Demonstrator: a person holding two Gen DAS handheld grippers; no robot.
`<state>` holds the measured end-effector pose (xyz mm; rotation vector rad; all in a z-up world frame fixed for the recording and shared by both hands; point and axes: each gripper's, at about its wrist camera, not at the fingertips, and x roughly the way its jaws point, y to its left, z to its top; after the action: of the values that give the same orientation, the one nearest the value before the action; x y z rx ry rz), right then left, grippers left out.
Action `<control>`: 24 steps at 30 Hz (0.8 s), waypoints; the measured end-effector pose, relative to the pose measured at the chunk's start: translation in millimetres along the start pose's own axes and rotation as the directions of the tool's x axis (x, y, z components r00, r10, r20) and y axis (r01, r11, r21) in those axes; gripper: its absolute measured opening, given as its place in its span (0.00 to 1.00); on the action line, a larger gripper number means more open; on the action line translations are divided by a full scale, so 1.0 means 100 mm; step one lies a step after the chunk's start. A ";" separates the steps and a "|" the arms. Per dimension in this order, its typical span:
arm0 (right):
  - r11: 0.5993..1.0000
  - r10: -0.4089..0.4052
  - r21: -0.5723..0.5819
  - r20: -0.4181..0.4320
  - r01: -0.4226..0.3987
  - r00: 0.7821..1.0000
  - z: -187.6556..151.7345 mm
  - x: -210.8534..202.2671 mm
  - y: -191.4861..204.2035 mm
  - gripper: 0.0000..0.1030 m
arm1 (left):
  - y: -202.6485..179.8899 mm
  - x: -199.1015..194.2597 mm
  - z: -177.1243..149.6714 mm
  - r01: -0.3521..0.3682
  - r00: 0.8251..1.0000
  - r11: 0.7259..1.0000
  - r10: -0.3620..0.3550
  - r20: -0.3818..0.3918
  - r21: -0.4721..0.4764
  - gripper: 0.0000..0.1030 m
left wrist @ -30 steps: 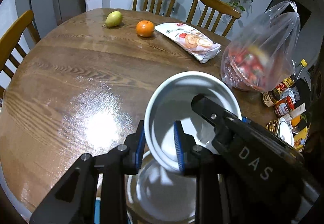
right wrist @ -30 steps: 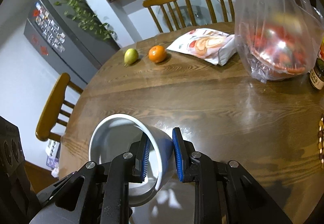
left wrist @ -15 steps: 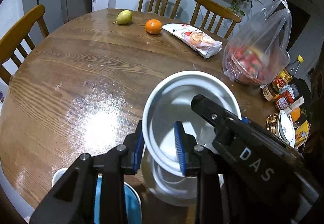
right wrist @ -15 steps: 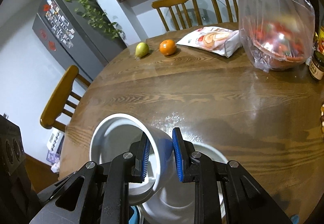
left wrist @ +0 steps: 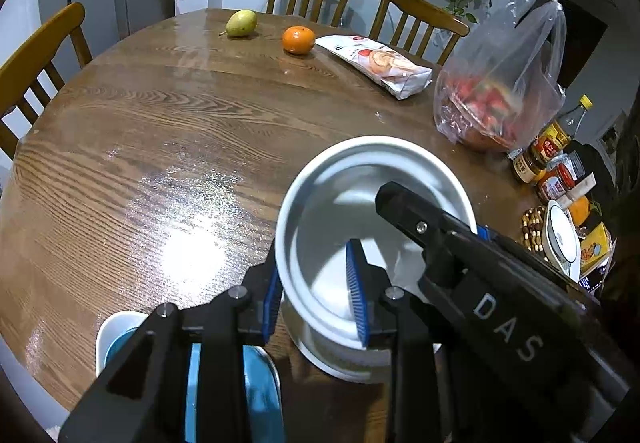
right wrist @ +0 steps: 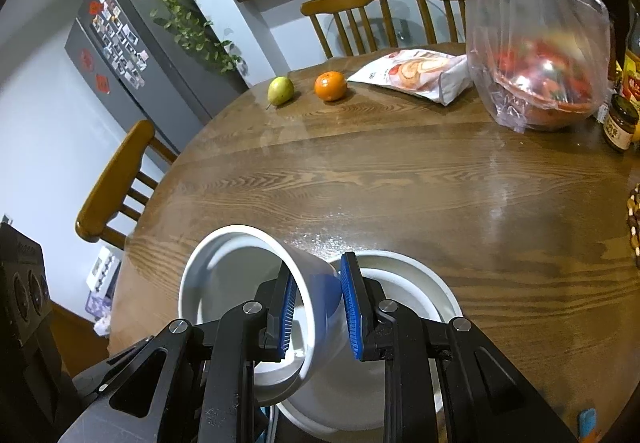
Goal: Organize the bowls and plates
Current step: 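Lift the white ramekin with both tools toward the nested bowls, then lower the ramekin into the smaller white bowl and open both tools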
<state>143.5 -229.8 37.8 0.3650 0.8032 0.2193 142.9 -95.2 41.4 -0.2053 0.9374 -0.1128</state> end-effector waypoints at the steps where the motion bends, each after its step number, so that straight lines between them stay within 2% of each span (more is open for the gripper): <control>1: 1.000 0.000 0.002 0.003 0.000 1.000 -0.01 -0.01 -0.01 0.24 | -0.01 0.00 -0.01 0.001 1.000 1.000 -0.001 0.001 0.004 0.27; 8: 1.000 -0.010 0.012 0.017 0.010 1.000 -0.08 -0.07 -0.09 0.24 | -0.11 0.04 -0.06 0.010 1.000 0.999 -0.010 -0.013 0.038 0.27; 24: 0.998 -0.042 0.046 -0.023 0.043 0.999 -0.19 -0.01 -0.28 0.25 | -0.21 0.26 -0.14 0.036 0.996 0.998 -0.030 -0.089 0.061 0.29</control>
<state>130.3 -251.4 15.0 0.3895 0.8385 0.1651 146.6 -122.3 17.5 -0.1594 1.0171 -0.1825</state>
